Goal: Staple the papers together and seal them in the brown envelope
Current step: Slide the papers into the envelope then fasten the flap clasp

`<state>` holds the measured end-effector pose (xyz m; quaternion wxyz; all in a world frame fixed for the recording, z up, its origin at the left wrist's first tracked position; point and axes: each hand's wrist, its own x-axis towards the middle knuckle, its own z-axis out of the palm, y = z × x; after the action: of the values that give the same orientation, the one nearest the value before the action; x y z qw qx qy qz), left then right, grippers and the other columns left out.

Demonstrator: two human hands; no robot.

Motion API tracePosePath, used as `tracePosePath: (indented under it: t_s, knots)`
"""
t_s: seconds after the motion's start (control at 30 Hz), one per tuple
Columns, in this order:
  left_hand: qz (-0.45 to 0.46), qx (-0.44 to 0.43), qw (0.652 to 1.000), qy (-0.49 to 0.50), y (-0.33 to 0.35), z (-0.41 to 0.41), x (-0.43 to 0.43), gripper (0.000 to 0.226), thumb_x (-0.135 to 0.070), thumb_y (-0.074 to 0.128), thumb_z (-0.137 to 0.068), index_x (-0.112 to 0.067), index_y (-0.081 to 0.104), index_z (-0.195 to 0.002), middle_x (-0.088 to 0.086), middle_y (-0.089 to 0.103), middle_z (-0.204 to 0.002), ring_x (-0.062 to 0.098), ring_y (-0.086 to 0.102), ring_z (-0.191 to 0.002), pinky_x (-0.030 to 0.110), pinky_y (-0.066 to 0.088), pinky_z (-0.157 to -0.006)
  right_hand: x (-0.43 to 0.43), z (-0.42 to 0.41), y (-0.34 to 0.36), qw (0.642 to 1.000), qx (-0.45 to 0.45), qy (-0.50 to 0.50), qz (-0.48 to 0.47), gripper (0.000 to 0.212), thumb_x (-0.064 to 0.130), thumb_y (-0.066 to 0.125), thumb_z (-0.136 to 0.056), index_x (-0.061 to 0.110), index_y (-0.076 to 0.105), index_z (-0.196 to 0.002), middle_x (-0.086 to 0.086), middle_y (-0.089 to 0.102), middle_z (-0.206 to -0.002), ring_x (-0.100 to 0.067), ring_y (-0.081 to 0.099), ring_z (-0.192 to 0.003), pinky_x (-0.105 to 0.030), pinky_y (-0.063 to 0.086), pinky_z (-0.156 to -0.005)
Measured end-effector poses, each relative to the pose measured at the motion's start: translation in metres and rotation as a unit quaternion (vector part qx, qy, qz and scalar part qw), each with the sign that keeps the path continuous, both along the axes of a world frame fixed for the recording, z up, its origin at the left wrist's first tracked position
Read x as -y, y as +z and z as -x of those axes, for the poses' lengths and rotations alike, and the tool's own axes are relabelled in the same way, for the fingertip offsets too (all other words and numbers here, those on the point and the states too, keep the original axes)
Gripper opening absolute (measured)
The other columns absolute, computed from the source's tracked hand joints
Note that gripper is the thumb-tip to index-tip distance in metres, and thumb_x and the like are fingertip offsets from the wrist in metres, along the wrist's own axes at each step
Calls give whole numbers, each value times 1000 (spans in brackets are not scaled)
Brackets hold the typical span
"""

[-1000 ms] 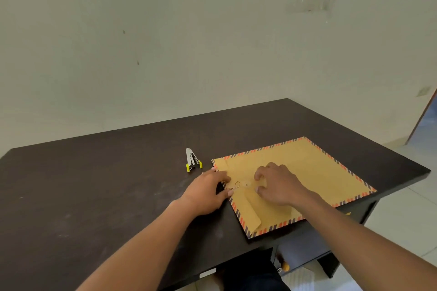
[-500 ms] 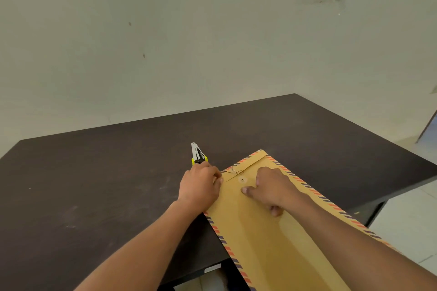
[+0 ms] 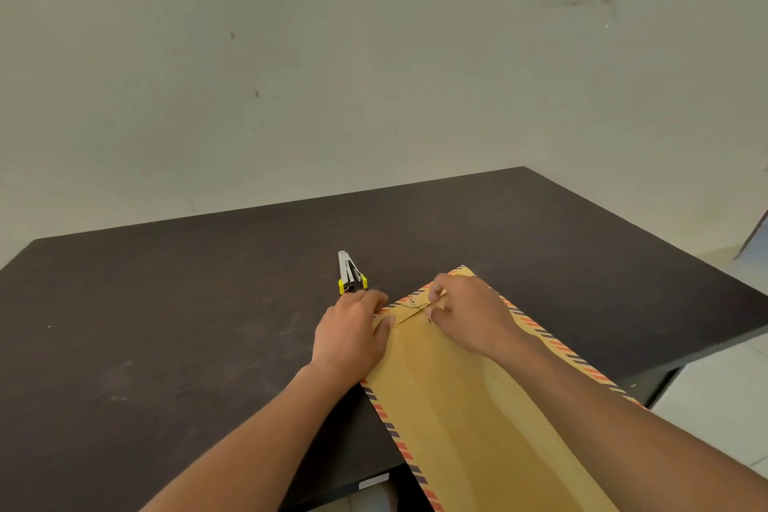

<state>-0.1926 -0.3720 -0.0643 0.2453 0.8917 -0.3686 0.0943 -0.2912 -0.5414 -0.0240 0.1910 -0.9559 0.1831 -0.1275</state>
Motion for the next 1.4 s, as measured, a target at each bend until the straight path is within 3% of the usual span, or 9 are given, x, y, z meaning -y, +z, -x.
tracePosePath:
  t_s: [0.17,0.33,0.53,0.7,0.8,0.97,1.2,1.3,1.4]
  knots:
    - [9,-22,1000,-16,-1,2,-18,30,-45,57,-92,-36,57,-120,-15,64,-116,9,60,-107,31,51,-87,-8,-39,-10,995,6,90,35,23,37,70,-89,31,72,-110,5,56,-110,-17,49,-104,-35,47,-88]
    - [4,40,999,-11,0,1,-18,24,-48,58,-91,-32,59,-109,-13,63,-107,12,56,-104,29,45,-85,-8,-50,-20,997,49,63,-15,7,24,72,-87,27,79,-88,2,62,-96,-21,60,-94,-37,52,-80]
    - [-2,81,997,1,-5,-5,-16,25,-53,59,-89,-30,66,-95,-15,64,-98,11,56,-97,28,42,-80,-16,-49,-24,994,-18,83,72,15,19,51,-96,26,59,-86,3,52,-104,-22,47,-102,-42,48,-80]
    - [10,82,997,3,-5,-9,-14,24,-52,61,-88,-29,68,-93,-14,66,-94,12,58,-93,30,43,-78,-14,-52,-13,993,-58,90,-56,25,14,42,-99,26,53,-81,5,55,-106,-21,45,-107,-44,43,-91]
    - [15,64,998,-8,-7,-11,-15,24,-52,61,-88,-30,70,-92,-16,65,-96,10,56,-95,30,45,-78,-1,-49,-7,987,18,79,-136,18,10,47,-96,14,64,-90,12,62,-85,-17,59,-86,-26,47,-70]
    - [11,39,998,-37,-5,-12,-21,22,-47,62,-89,-27,72,-90,-16,65,-106,11,56,-103,33,48,-83,7,-46,-3,989,-17,143,16,16,18,60,-89,18,76,-92,5,64,-93,-15,62,-86,-31,53,-79]
    - [12,38,999,-37,-4,-9,-23,23,-46,61,-91,-27,74,-93,-15,66,-109,10,56,-106,33,50,-84,-10,-53,-5,954,-31,186,233,26,22,46,-96,14,70,-94,-3,61,-99,-23,55,-95,-42,53,-77]
    - [9,54,998,-37,-3,-9,-23,25,-46,61,-91,-27,76,-96,-15,67,-110,10,58,-107,31,49,-84,-13,-55,-8,955,-25,187,230,22,21,45,-97,12,66,-97,-3,61,-98,-21,54,-94,-38,52,-76]
    - [6,63,997,-34,-3,-9,-24,26,-47,60,-91,-28,77,-98,-15,68,-112,10,58,-108,30,46,-84,-10,-55,-13,979,0,166,121,18,21,49,-94,17,65,-87,2,64,-94,-19,56,-90,-36,51,-79]
